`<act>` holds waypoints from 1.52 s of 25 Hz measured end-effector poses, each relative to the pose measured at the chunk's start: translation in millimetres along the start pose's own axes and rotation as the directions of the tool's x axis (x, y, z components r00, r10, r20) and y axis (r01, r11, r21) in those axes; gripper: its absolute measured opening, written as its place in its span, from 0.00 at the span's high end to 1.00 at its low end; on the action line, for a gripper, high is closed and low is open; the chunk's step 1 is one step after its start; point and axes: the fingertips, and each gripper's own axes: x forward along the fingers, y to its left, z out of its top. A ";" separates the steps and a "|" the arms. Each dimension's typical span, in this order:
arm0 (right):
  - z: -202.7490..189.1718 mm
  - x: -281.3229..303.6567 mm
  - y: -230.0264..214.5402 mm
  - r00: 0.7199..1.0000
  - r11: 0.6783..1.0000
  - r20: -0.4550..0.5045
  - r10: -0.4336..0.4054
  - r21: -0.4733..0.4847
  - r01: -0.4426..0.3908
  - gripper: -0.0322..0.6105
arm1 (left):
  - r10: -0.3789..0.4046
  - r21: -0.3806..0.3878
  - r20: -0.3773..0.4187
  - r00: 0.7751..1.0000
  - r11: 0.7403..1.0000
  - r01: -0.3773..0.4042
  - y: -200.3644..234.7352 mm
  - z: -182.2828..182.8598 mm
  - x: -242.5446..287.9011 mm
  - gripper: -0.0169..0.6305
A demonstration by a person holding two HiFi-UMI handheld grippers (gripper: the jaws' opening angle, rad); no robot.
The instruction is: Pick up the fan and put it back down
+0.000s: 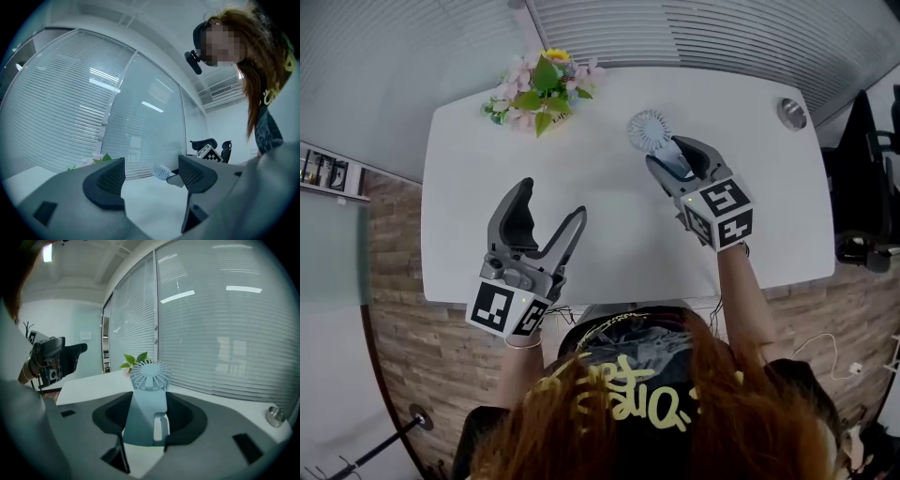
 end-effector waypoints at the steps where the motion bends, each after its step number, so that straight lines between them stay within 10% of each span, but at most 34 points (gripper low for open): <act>1: 4.3 -3.6 1.0 1.000 1.000 0.010 0.003 -0.002 -0.003 0.61 | -0.004 0.004 0.004 1.000 1.000 0.004 -1.7 2.0 1.5 0.43; 23: 85.1 -87.1 35.4 0.941 1.000 0.338 -0.017 0.017 0.012 0.61 | -0.088 0.051 0.066 0.994 0.995 0.085 -19.3 39.6 6.7 0.43; 38: 97.3 -94.3 62.3 0.921 0.998 0.384 -0.064 0.034 0.055 0.61 | -0.153 0.060 0.056 0.987 0.987 0.150 -5.2 36.9 -0.9 0.44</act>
